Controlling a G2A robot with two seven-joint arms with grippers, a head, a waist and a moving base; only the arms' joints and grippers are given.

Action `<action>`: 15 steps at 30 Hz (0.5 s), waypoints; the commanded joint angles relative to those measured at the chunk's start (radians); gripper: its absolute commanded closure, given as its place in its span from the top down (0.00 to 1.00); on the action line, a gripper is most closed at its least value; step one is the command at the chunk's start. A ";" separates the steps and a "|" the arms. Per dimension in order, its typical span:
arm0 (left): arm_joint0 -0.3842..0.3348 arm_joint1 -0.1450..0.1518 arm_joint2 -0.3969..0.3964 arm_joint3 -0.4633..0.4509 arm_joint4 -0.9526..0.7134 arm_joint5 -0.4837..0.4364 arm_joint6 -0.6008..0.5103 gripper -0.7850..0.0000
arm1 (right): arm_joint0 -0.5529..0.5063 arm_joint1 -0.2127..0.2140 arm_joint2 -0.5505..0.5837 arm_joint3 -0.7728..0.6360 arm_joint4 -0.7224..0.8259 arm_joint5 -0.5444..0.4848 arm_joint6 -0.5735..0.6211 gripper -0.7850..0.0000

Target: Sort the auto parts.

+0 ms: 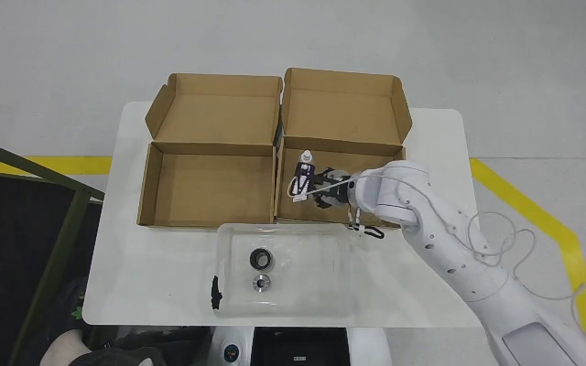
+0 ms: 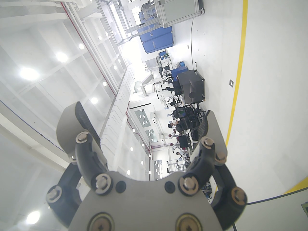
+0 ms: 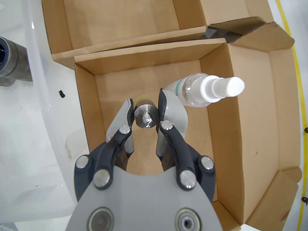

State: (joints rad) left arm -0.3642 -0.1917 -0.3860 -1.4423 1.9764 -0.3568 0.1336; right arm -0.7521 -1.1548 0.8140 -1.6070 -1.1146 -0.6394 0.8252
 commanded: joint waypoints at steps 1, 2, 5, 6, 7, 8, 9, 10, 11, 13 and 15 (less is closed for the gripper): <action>0.000 0.000 0.000 0.000 0.000 0.000 0.000 1.00 | 0.016 -0.007 -0.017 0.027 -0.004 0.008 0.009 0.00; 0.000 0.000 0.000 0.000 0.000 0.000 0.000 1.00 | 0.024 -0.010 -0.026 0.038 -0.007 0.011 0.016 0.00; 0.000 0.000 0.000 0.000 0.000 0.000 0.000 1.00 | 0.049 -0.021 -0.049 0.066 -0.009 0.015 0.035 0.00; 0.000 0.000 0.000 0.000 0.000 0.000 0.000 1.00 | 0.057 -0.024 -0.058 0.077 -0.009 0.016 0.045 0.00; 0.000 0.000 0.000 0.000 0.000 0.000 0.000 1.00 | 0.065 -0.028 -0.067 0.086 -0.005 0.016 0.052 0.00; 0.000 0.000 0.000 0.000 0.000 0.000 0.000 1.00 | 0.073 -0.032 -0.074 0.095 -0.002 0.016 0.055 0.00; 0.000 0.000 0.000 0.000 0.000 0.000 0.000 1.00 | 0.080 -0.036 -0.082 0.104 -0.002 0.018 0.062 0.00; 0.000 0.000 0.000 0.000 0.000 0.000 0.000 1.00 | 0.085 -0.039 -0.089 0.111 -0.001 0.021 0.065 0.00; 0.000 0.000 0.000 0.000 0.000 0.000 0.000 1.00 | 0.091 -0.043 -0.096 0.119 -0.001 0.024 0.071 0.00; 0.000 0.000 0.000 0.000 0.000 0.000 0.000 1.00 | 0.100 -0.049 -0.108 0.131 0.001 0.029 0.082 0.00; 0.000 0.000 0.000 0.000 0.000 0.000 0.000 1.00 | 0.108 -0.055 -0.118 0.145 0.005 0.031 0.089 0.00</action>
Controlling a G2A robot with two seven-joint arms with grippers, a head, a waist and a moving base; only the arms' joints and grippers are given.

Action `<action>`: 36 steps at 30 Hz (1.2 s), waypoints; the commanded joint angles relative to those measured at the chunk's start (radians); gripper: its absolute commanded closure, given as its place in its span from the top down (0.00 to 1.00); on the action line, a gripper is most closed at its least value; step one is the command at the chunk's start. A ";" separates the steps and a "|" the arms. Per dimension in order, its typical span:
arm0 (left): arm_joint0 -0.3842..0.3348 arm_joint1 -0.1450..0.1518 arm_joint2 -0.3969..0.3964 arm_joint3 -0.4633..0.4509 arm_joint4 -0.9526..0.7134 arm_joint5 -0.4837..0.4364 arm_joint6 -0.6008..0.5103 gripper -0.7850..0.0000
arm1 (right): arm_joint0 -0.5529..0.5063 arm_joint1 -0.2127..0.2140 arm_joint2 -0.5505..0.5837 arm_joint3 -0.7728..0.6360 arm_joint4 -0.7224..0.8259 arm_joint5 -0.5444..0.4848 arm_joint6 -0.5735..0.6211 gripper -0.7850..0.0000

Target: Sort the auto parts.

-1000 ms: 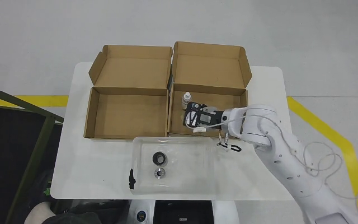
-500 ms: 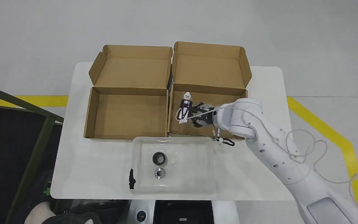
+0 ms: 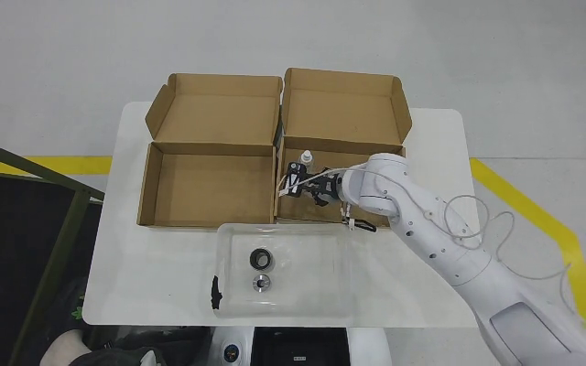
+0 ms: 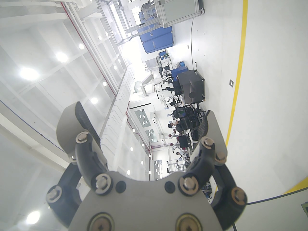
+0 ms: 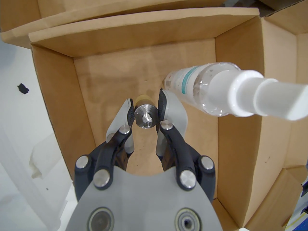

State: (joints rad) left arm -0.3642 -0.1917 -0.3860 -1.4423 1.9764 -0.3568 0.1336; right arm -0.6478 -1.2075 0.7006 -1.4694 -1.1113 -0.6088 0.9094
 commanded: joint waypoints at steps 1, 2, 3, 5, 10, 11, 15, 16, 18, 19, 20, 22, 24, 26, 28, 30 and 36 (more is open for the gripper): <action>0.000 0.000 0.000 0.000 0.000 0.000 0.000 1.00 | 0.009 -0.006 -0.010 0.013 0.003 0.001 0.008 0.00; 0.000 0.000 0.000 0.000 0.000 0.000 0.000 1.00 | 0.013 -0.009 -0.014 0.019 0.007 0.002 0.010 0.00; 0.000 0.000 0.000 0.000 0.000 0.000 0.000 1.00 | 0.017 -0.011 -0.019 0.028 0.007 0.004 0.017 0.00; 0.000 0.000 0.000 0.000 0.000 0.000 0.000 1.00 | 0.025 -0.017 -0.026 0.038 0.012 0.009 0.023 0.00; 0.000 0.000 0.000 0.000 0.000 0.000 0.000 1.00 | 0.040 -0.029 -0.041 0.059 0.018 0.014 0.036 0.00; 0.000 0.000 0.000 0.000 0.000 0.000 0.000 1.00 | 0.042 -0.031 -0.042 0.061 0.018 0.015 0.037 0.15; 0.000 0.000 0.000 0.000 0.000 0.000 0.000 1.00 | 0.045 -0.035 -0.043 0.067 0.017 0.017 0.040 0.29; 0.000 0.000 0.000 0.000 0.000 0.000 0.000 1.00 | 0.045 -0.036 -0.043 0.066 0.017 0.016 0.039 0.31; 0.000 0.000 0.000 0.000 0.000 0.000 0.000 1.00 | 0.042 -0.036 -0.039 0.060 0.017 0.014 0.032 0.33; 0.000 0.000 0.000 0.000 0.000 0.000 0.000 1.00 | 0.040 -0.036 -0.036 0.058 0.021 0.011 0.027 0.35; 0.000 0.000 0.000 0.000 0.000 0.000 0.000 1.00 | 0.037 -0.035 -0.031 0.054 0.025 0.009 0.021 0.36; 0.000 0.000 0.000 0.000 0.000 0.000 0.000 1.00 | 0.029 -0.033 -0.024 0.040 0.033 0.000 0.010 0.40; 0.000 0.000 0.000 0.000 0.000 0.000 0.000 1.00 | 0.021 -0.031 -0.017 0.024 0.034 -0.007 0.010 0.44; 0.000 0.000 0.000 0.000 0.000 0.000 0.000 1.00 | 0.011 -0.028 -0.010 0.007 0.036 -0.011 0.006 0.45; 0.000 0.000 0.000 0.000 0.000 0.000 0.000 1.00 | 0.002 -0.025 -0.002 -0.014 0.037 -0.016 0.002 0.46; 0.000 0.000 0.000 0.000 0.000 0.000 0.000 1.00 | -0.004 -0.022 0.005 -0.036 0.029 -0.027 -0.004 0.47; 0.000 0.000 0.000 0.000 0.000 0.000 0.000 1.00 | -0.023 -0.018 0.013 -0.098 0.004 -0.036 -0.029 0.47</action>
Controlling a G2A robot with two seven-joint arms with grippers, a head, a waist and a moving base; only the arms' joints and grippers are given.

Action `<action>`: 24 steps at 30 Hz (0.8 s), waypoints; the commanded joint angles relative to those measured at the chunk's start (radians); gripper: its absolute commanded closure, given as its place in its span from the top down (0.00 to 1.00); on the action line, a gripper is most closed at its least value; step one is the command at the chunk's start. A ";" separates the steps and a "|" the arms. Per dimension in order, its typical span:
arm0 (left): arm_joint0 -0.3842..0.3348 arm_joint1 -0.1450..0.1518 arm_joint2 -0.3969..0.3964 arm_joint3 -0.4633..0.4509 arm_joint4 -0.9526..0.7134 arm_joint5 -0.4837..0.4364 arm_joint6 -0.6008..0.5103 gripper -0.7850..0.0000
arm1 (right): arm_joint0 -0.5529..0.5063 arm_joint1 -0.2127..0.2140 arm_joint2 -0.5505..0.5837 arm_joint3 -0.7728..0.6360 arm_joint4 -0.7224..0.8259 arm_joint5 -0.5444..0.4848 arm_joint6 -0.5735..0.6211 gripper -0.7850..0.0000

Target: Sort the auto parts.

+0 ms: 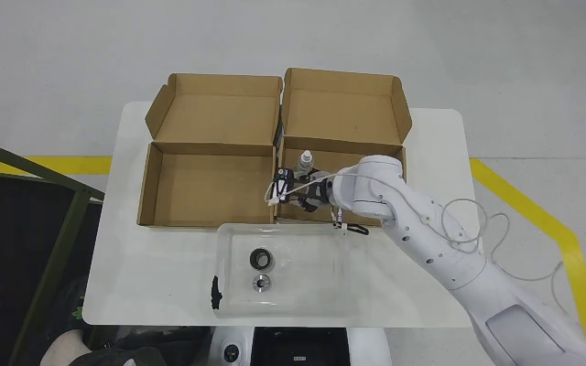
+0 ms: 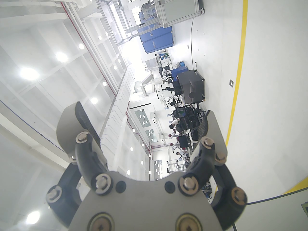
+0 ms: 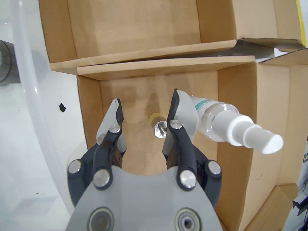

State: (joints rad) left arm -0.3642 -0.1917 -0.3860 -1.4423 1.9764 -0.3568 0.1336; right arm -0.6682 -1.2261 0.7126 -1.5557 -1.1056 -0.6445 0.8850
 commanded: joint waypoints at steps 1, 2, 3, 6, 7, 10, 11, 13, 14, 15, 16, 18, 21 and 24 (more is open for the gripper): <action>0.000 0.000 0.000 0.000 0.000 0.000 0.000 1.00 | -0.007 0.001 0.003 -0.026 -0.004 -0.002 -0.009 0.47; 0.000 0.000 0.000 0.000 0.000 0.000 0.000 1.00 | -0.011 0.001 0.005 -0.041 -0.003 -0.003 -0.015 0.47; 0.000 0.000 0.000 0.000 0.000 0.000 0.000 1.00 | -0.016 0.002 0.008 -0.057 -0.001 -0.005 -0.021 0.47; 0.000 0.000 0.000 0.000 0.000 0.000 0.000 1.00 | -0.038 0.007 0.019 -0.113 0.009 -0.013 -0.034 0.48; 0.000 0.000 0.000 0.000 0.000 0.000 0.000 1.00 | -0.048 0.009 0.022 -0.133 0.014 -0.017 -0.035 0.49; 0.000 0.000 0.000 0.000 0.000 0.000 0.000 1.00 | -0.079 0.015 0.028 -0.193 0.020 -0.026 -0.034 0.49; 0.000 0.000 0.000 0.000 0.000 0.000 0.000 1.00 | -0.091 0.017 0.028 -0.212 0.019 -0.027 -0.030 0.50; 0.000 0.000 0.000 0.000 0.000 0.000 0.000 1.00 | -0.116 0.020 0.026 -0.250 0.017 -0.030 -0.028 0.64; 0.000 0.000 0.000 0.000 0.000 0.000 0.000 1.00 | -0.128 0.022 0.025 -0.265 0.016 -0.032 -0.033 0.67; 0.000 0.000 0.000 0.000 0.000 0.000 0.000 1.00 | -0.140 0.024 0.024 -0.278 0.012 -0.033 -0.034 0.68; 0.000 0.000 0.000 0.000 0.000 0.000 0.000 1.00 | -0.152 0.025 0.021 -0.292 0.004 -0.032 -0.035 0.69; 0.000 0.000 0.000 0.000 0.000 0.000 0.000 1.00 | -0.176 0.028 0.017 -0.314 -0.002 -0.032 -0.050 0.70; 0.000 0.000 0.000 0.000 0.000 0.000 0.000 1.00 | -0.207 0.030 0.012 -0.336 -0.019 -0.026 -0.077 0.70; 0.000 0.000 0.000 0.000 0.000 0.000 0.000 1.00 | -0.238 0.032 0.002 -0.359 -0.041 -0.023 -0.105 0.69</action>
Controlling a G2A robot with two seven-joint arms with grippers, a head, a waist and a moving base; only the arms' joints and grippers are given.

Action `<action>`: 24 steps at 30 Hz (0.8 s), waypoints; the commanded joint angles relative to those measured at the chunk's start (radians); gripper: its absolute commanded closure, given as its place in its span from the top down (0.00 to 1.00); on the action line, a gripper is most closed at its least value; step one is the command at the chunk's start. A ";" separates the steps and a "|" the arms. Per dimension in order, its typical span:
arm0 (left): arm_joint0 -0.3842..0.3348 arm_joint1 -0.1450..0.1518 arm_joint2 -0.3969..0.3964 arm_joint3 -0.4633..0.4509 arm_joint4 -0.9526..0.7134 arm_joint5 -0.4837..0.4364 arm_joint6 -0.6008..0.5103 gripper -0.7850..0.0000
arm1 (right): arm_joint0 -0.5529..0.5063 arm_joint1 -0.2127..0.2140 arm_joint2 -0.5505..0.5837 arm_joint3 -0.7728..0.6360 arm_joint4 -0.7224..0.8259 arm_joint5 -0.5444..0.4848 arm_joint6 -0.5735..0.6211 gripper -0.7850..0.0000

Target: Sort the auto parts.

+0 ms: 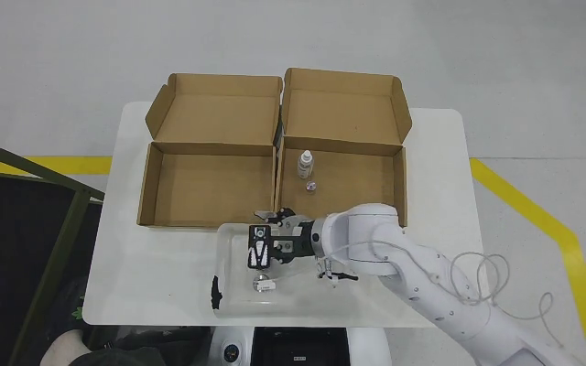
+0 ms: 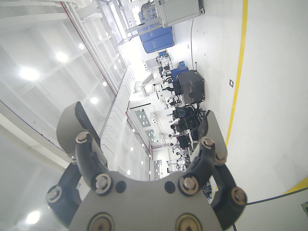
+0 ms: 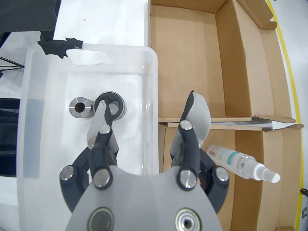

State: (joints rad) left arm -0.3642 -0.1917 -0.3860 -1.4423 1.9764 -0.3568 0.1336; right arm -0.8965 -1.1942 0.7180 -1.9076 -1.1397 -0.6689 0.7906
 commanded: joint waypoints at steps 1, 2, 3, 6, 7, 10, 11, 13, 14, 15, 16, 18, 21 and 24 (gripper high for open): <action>0.000 0.000 0.000 0.000 0.000 0.000 0.000 1.00 | -0.020 0.001 -0.007 -0.015 -0.016 0.001 -0.018 0.68; 0.000 0.000 0.000 0.000 0.000 0.000 0.000 1.00 | -0.029 0.002 -0.011 -0.021 -0.024 0.002 -0.027 0.69; 0.000 0.000 0.000 0.000 0.000 0.000 0.000 1.00 | -0.037 0.002 -0.013 -0.026 -0.036 0.006 -0.035 0.72; 0.000 0.000 0.000 0.000 0.000 0.000 0.000 1.00 | -0.062 0.002 -0.031 -0.035 -0.067 0.011 -0.060 0.74; 0.000 0.000 0.000 0.000 0.000 0.000 0.000 1.00 | -0.068 0.001 -0.039 -0.034 -0.078 0.013 -0.067 0.76; 0.000 0.000 0.000 0.000 0.000 0.000 0.000 1.00 | -0.077 -0.003 -0.059 -0.026 -0.103 0.016 -0.085 0.80; 0.000 0.000 0.000 0.000 0.000 0.000 0.000 1.00 | -0.079 -0.004 -0.066 -0.022 -0.111 0.017 -0.089 0.81; 0.000 0.000 0.000 0.000 0.000 0.000 0.000 1.00 | -0.080 -0.007 -0.077 -0.013 -0.124 0.021 -0.098 0.81; 0.000 0.000 0.000 0.000 0.000 0.000 0.000 1.00 | -0.080 -0.009 -0.082 -0.006 -0.130 0.023 -0.098 0.80; 0.000 0.000 0.000 0.000 0.000 0.000 0.000 1.00 | -0.080 -0.011 -0.087 -0.001 -0.133 0.022 -0.100 0.80; 0.000 0.000 0.000 0.000 0.000 0.000 0.000 1.00 | -0.079 -0.013 -0.092 0.008 -0.133 0.020 -0.100 0.80; 0.000 0.000 0.000 0.000 0.000 0.000 0.000 1.00 | -0.072 -0.017 -0.100 0.024 -0.137 0.019 -0.096 0.82; 0.000 0.000 0.000 0.000 0.000 0.000 0.000 1.00 | -0.062 -0.023 -0.107 0.050 -0.137 0.022 -0.092 0.81; 0.000 0.000 0.000 0.000 0.000 0.000 0.000 1.00 | -0.055 -0.027 -0.108 0.070 -0.137 0.031 -0.087 0.78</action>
State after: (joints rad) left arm -0.3642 -0.1917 -0.3860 -1.4423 1.9764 -0.3568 0.1336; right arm -0.9532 -1.2204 0.6094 -1.8432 -1.2775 -0.6414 0.7028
